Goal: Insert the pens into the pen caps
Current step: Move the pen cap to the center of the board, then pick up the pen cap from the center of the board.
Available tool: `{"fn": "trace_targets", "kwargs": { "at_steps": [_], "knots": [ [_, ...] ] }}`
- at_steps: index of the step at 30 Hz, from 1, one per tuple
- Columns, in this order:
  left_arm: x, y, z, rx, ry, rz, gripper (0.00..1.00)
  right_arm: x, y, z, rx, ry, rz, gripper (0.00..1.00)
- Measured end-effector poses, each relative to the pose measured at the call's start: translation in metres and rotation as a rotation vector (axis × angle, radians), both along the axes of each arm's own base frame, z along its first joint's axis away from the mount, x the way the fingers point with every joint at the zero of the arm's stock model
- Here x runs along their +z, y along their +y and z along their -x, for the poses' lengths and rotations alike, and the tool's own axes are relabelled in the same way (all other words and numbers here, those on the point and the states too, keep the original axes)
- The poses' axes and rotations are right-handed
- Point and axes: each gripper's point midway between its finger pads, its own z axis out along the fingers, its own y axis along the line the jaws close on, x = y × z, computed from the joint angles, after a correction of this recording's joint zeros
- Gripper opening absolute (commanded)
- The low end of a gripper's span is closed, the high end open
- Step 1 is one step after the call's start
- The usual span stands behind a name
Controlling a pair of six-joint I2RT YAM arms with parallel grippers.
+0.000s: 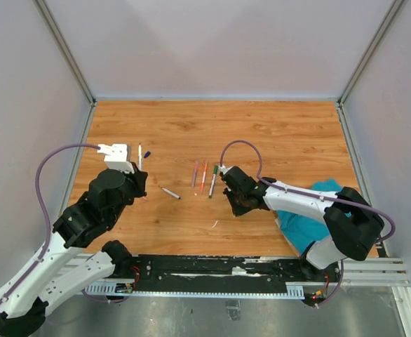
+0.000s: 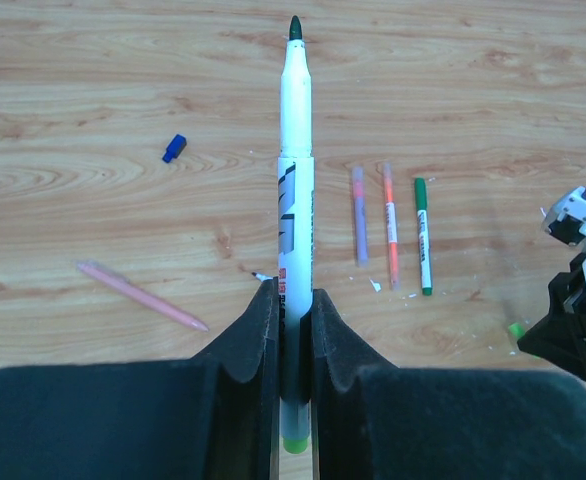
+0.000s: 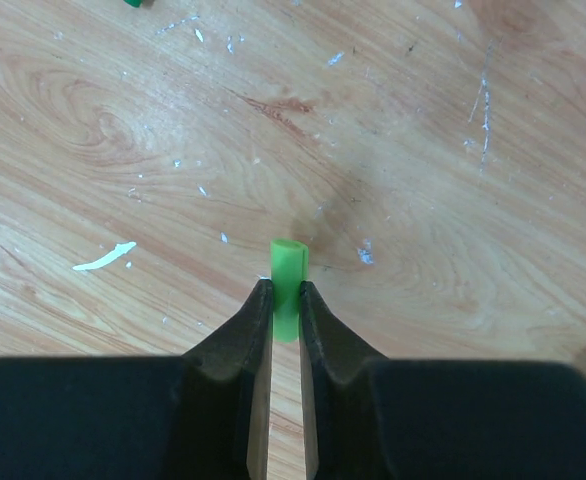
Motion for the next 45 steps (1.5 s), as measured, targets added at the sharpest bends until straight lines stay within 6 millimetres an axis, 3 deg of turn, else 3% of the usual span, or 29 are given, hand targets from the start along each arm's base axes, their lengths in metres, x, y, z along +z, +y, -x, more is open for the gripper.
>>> {"fn": "trace_targets", "kwargs": {
  "at_steps": [10,35,37,41,45],
  "knots": [
    [-0.003,-0.001,-0.001,-0.002,0.008,-0.007,0.01,-0.012,-0.001,0.005,0.084,0.068,-0.001,0.1],
    [-0.004,-0.003,-0.002,-0.006,0.011,-0.011,0.0,-0.017,0.005,-0.002,0.091,0.095,0.035,0.23],
    [-0.004,-0.003,-0.002,-0.007,0.011,-0.011,0.0,-0.018,0.005,-0.002,0.09,0.096,0.035,0.2],
    [-0.004,-0.003,-0.002,-0.01,0.011,-0.011,0.0,-0.018,0.005,-0.002,0.091,0.097,0.037,0.05],
    [-0.005,-0.004,-0.002,-0.012,0.012,-0.01,0.0,-0.017,0.005,-0.003,0.092,0.093,0.037,0.01]
  ]
}}
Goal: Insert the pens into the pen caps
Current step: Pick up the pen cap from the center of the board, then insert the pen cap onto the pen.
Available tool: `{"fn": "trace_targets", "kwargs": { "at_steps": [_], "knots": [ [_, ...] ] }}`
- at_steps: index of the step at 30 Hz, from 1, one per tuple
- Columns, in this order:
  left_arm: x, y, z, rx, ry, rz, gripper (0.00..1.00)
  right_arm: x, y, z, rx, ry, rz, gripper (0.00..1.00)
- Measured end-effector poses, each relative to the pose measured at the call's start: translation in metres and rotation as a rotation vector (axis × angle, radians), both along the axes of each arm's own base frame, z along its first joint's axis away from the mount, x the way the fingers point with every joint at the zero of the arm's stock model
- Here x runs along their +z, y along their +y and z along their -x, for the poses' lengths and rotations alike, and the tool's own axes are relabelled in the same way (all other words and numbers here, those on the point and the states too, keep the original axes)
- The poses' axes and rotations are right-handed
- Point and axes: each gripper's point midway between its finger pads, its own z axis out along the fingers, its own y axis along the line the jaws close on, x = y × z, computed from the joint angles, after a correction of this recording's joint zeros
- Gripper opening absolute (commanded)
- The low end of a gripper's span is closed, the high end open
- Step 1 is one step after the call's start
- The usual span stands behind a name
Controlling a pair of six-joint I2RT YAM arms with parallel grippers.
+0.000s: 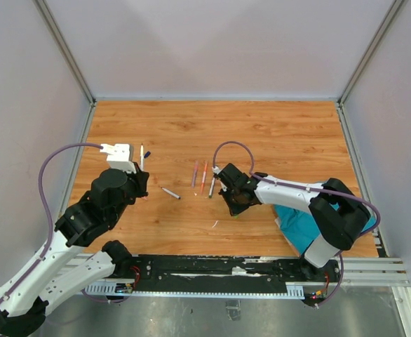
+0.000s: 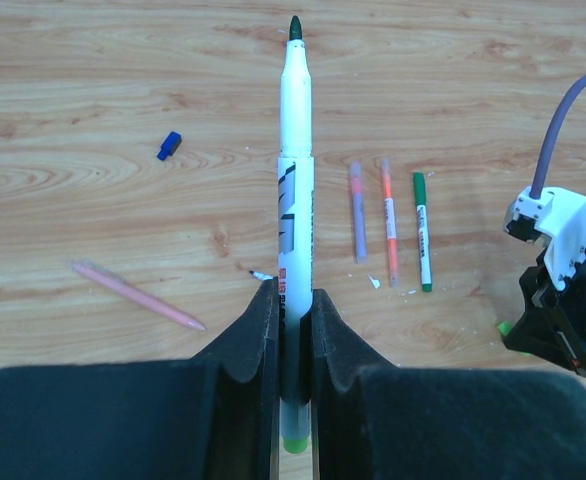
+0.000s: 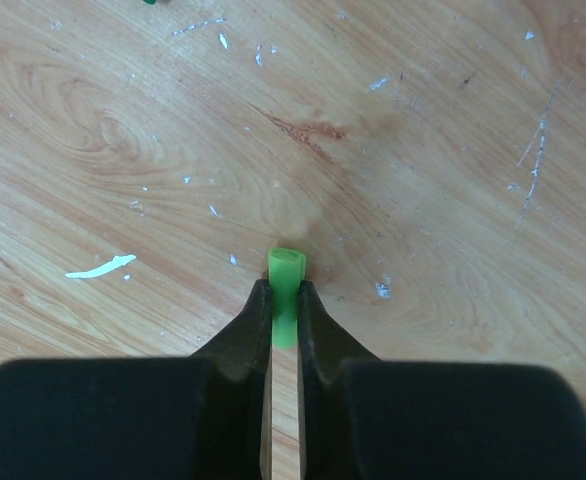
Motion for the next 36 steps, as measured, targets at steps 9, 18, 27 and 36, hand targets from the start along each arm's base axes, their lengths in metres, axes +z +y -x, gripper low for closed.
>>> {"fn": "trace_targets", "kwargs": {
  "at_steps": [9,18,27,36],
  "knots": [
    [0.003,-0.012,0.0,-0.052,-0.009,0.026,0.0,0.015,-0.018,0.006,-0.009,-0.073,-0.021,0.01],
    [-0.001,-0.04,-0.003,-0.162,-0.025,0.092,0.01,0.087,-0.017,-0.017,-0.061,-0.294,-0.256,0.01],
    [-0.015,-0.082,-0.007,-0.276,0.022,0.182,0.01,0.143,-0.014,-0.012,-0.051,-0.421,-0.485,0.01],
    [-0.043,-0.154,0.021,-0.436,0.103,0.198,0.01,0.194,-0.005,-0.013,-0.114,-0.509,-0.689,0.05]
  ]
}}
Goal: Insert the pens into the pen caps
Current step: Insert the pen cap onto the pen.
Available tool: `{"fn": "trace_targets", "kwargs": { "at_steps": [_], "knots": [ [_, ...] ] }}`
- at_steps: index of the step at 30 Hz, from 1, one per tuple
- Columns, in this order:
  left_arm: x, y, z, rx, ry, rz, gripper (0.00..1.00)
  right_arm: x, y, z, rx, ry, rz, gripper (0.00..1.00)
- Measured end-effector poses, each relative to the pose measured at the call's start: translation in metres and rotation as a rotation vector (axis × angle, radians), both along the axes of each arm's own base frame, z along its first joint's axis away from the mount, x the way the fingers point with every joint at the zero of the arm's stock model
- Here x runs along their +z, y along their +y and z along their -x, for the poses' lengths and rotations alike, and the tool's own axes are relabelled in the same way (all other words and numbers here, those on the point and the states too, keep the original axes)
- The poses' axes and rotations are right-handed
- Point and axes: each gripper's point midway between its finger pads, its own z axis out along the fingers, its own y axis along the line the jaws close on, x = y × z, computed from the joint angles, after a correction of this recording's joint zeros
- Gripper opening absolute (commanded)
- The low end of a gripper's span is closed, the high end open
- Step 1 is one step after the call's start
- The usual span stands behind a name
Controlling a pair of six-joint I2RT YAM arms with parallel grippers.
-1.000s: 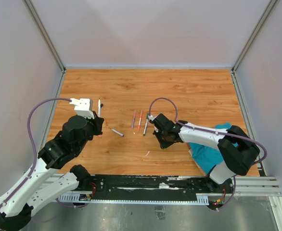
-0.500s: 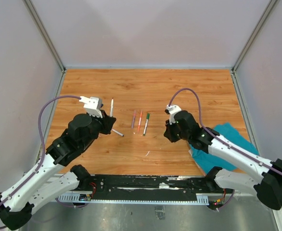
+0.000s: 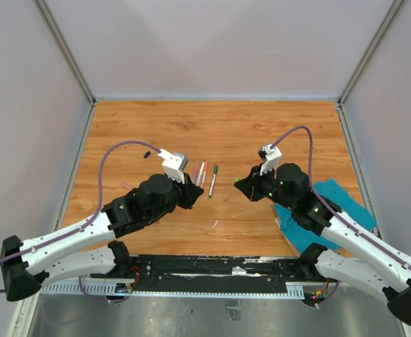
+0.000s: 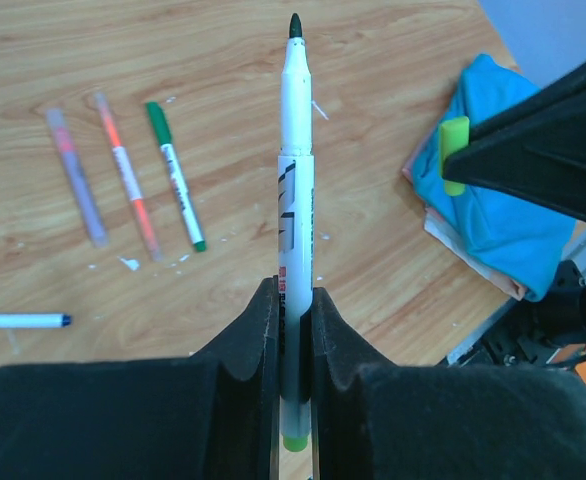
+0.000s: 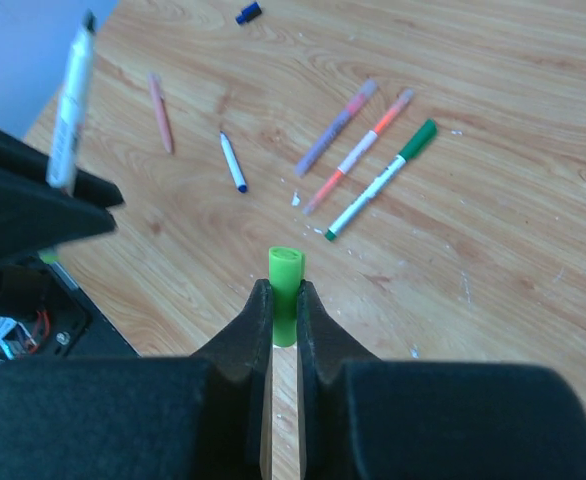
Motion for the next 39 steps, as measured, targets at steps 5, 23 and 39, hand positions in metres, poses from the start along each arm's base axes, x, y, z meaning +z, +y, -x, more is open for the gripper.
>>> {"fn": "trace_targets", "kwargs": {
  "at_steps": [5,23,39],
  "knots": [
    [-0.002,-0.023,0.013,-0.045,-0.012,0.025,0.01,0.016,0.009,-0.001,-0.008,0.007,-0.104,0.01],
    [0.021,-0.045,0.038,-0.183,-0.137,0.195,0.0,0.078,0.048,0.003,0.108,-0.06,-0.531,0.01],
    [0.028,-0.049,0.043,-0.223,-0.154,0.221,0.01,0.127,0.045,0.005,0.139,-0.209,-0.678,0.01]
  ]
}}
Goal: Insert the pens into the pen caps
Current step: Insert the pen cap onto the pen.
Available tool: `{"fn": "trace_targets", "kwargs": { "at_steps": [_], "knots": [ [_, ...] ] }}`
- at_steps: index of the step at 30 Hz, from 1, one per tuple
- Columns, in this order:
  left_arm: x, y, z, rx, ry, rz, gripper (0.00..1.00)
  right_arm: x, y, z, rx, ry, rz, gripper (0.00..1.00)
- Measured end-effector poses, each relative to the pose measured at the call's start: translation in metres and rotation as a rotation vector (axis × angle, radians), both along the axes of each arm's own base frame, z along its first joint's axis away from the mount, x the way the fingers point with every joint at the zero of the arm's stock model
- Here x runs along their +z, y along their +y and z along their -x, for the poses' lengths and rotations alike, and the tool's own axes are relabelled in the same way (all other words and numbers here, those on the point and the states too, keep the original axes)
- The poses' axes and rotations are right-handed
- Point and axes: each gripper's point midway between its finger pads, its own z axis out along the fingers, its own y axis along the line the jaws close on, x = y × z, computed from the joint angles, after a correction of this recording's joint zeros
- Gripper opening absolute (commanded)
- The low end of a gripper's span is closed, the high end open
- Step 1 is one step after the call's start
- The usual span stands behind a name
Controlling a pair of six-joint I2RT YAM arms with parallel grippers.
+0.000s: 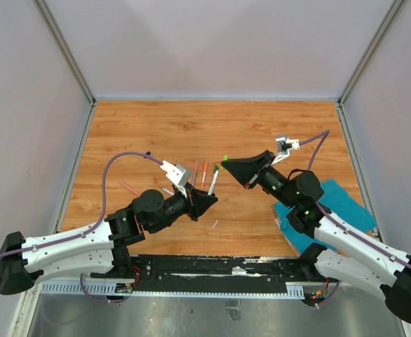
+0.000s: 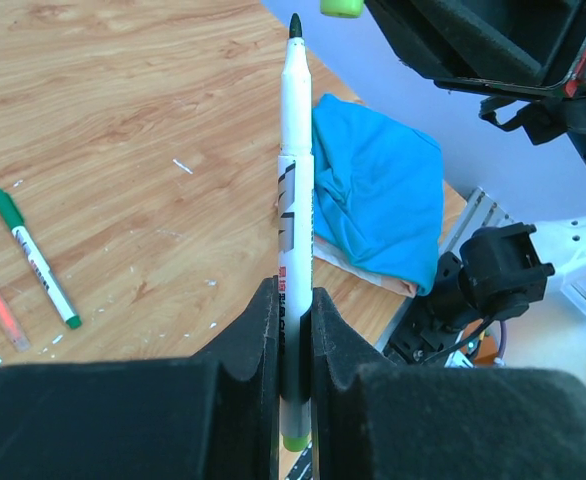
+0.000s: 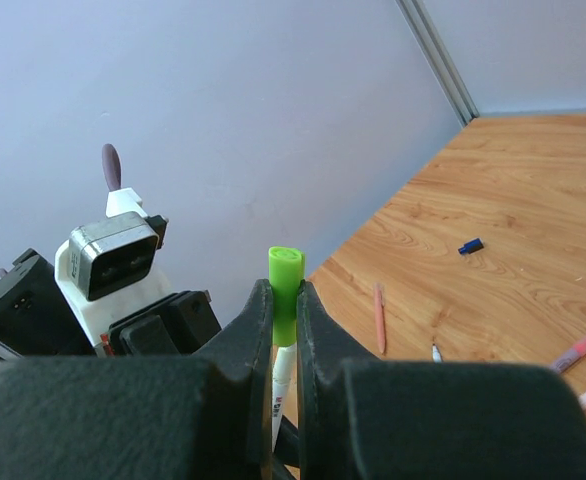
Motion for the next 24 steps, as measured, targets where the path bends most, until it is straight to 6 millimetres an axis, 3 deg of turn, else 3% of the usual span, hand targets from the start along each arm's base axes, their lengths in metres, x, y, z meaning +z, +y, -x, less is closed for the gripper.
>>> {"fn": "trace_targets", "kwargs": {
  "at_steps": [24],
  "knots": [
    [0.0054,0.0009,0.0033,-0.016,-0.019,0.007,0.0,-0.0011,0.0079,-0.0056,0.018,0.04,-0.042,0.01]
  ]
}}
